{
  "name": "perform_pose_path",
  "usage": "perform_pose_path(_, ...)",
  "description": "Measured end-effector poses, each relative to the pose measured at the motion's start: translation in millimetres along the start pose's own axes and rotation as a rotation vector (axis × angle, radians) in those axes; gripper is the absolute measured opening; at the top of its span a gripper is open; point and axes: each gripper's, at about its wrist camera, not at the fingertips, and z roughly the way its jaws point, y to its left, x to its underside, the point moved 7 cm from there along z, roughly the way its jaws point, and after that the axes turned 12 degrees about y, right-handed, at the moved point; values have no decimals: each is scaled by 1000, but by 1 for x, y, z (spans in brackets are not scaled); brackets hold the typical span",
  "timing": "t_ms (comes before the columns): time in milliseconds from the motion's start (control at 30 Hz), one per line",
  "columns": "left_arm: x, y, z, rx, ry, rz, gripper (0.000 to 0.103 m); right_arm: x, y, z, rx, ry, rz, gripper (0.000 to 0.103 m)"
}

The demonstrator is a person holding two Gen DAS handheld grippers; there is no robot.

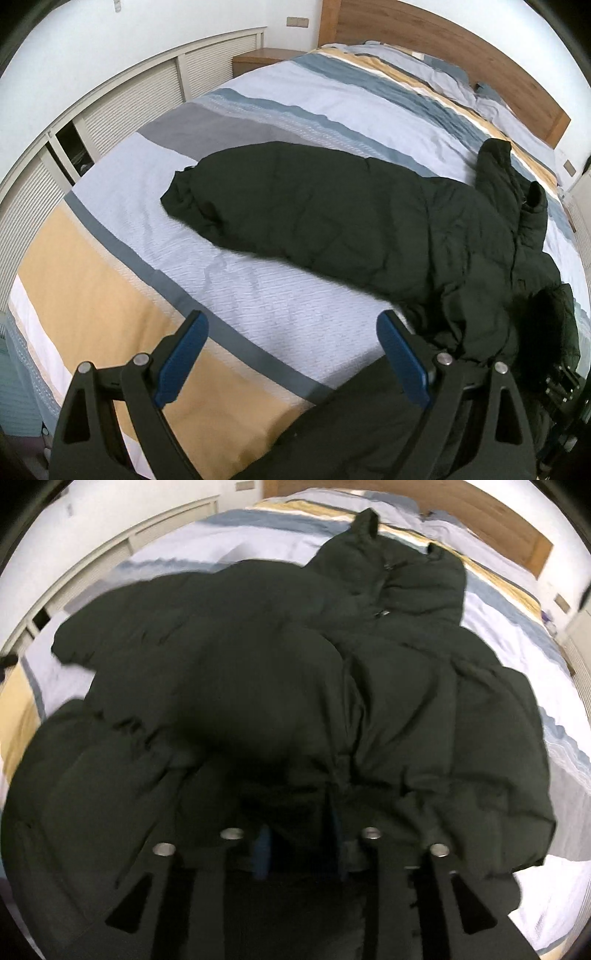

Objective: Fold large clothes

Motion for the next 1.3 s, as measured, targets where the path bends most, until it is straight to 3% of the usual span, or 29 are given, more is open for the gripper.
perform_pose_path(100,-1,5,0,-8,-4,-7,93,7,11,-8,-35,-8,-17,59)
perform_pose_path(333,-8,12,-5,40,-9,-41,93,5,11,-48,-72,-48,11,59)
perform_pose_path(533,-10,18,2,93,23,-61,93,-10,-47,-66,39,-85,153,61)
perform_pose_path(733,-7,31,11,93,32,-73,93,-16,-84,-37,106,-51,274,62)
perform_pose_path(967,-9,51,24,87,55,-109,93,-6,-71,14,92,59,287,69)
perform_pose_path(1300,-16,80,52,145,108,-213,93,-7,-39,-25,34,50,256,70)
